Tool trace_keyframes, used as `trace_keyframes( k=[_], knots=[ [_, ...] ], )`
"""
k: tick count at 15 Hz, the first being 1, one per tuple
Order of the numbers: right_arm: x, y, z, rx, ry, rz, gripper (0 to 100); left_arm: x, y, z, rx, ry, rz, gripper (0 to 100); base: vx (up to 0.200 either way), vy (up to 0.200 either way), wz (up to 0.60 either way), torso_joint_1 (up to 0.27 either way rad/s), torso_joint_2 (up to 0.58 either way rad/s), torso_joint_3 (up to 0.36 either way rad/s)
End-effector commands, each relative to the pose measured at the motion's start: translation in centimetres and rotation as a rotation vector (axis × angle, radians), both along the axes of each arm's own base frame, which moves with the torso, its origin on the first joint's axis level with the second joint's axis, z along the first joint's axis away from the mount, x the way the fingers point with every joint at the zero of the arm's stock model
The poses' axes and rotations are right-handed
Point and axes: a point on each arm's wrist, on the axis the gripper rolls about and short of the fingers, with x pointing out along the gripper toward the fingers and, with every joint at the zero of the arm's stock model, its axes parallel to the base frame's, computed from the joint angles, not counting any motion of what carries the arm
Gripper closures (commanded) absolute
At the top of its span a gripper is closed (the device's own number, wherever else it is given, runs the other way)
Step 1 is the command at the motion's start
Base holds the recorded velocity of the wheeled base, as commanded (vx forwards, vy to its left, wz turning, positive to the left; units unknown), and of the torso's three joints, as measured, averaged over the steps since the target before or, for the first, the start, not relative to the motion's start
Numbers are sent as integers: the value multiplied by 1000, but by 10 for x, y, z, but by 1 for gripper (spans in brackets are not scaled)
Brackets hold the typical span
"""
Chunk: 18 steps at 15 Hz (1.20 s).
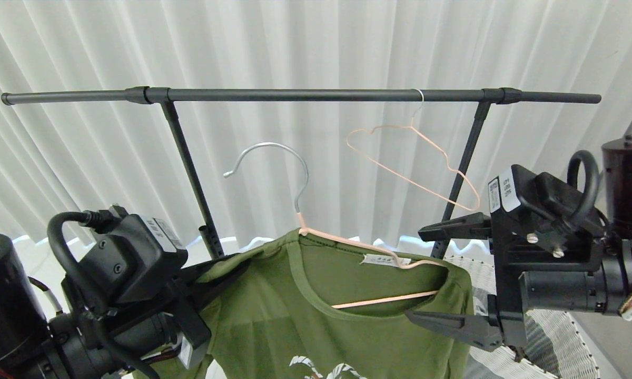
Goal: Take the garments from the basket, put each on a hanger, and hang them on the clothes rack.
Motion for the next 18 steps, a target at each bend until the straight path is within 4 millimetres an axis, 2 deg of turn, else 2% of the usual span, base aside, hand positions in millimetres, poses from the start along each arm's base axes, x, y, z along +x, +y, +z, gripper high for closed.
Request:
trace_keyframes(
  k=[1,5,12,13,18],
  knots=[
    [2,10,0,-4,9,36,0,-1,-3,1,-1,-2,-15,100,0,0,0,0,0,0],
    [10,30,-8,-29,34,68,0,-5,-11,6,-3,-27,-63,100,0,0,0,0,0,0],
    [14,35,-13,-40,52,79,0,-8,-15,9,5,-48,-96,100,0,0,0,0,0,0],
    [14,35,-13,-40,52,79,100,-9,-16,10,3,-50,-103,100,0,0,0,0,0,0],
    [15,36,-14,-43,45,67,100,-8,-16,11,0,-53,-105,100,0,0,0,0,0,0]
  ],
)
